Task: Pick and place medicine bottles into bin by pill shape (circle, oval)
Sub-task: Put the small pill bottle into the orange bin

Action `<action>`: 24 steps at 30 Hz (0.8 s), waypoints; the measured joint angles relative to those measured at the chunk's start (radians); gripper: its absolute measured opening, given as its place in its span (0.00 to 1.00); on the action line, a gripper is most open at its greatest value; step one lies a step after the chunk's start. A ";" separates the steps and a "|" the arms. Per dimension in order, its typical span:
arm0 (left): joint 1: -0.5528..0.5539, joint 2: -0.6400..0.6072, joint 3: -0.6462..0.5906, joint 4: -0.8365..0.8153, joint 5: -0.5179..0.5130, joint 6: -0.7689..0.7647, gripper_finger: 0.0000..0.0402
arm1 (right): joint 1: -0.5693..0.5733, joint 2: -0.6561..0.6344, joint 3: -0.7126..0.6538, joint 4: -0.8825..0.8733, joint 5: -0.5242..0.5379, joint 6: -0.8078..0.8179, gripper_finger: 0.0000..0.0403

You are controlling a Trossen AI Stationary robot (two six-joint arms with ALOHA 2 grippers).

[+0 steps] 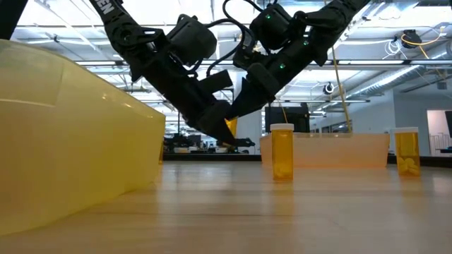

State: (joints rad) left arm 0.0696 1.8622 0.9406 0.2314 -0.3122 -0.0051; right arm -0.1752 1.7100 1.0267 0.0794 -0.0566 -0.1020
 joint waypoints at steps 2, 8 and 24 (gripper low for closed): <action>0.000 0.000 0.000 0.003 0.000 0.000 0.26 | 0.000 0.000 0.000 0.000 0.000 0.000 0.44; 0.000 0.000 0.000 0.003 0.000 -0.001 0.26 | 0.000 0.000 0.000 0.000 0.000 0.002 0.36; -0.001 0.000 0.001 0.004 -0.044 -0.050 0.41 | 0.000 0.000 0.000 -0.003 0.001 0.003 0.31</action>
State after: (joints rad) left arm 0.0685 1.8622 0.9421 0.2350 -0.3567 -0.0549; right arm -0.1753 1.7100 1.0271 0.0764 -0.0554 -0.0986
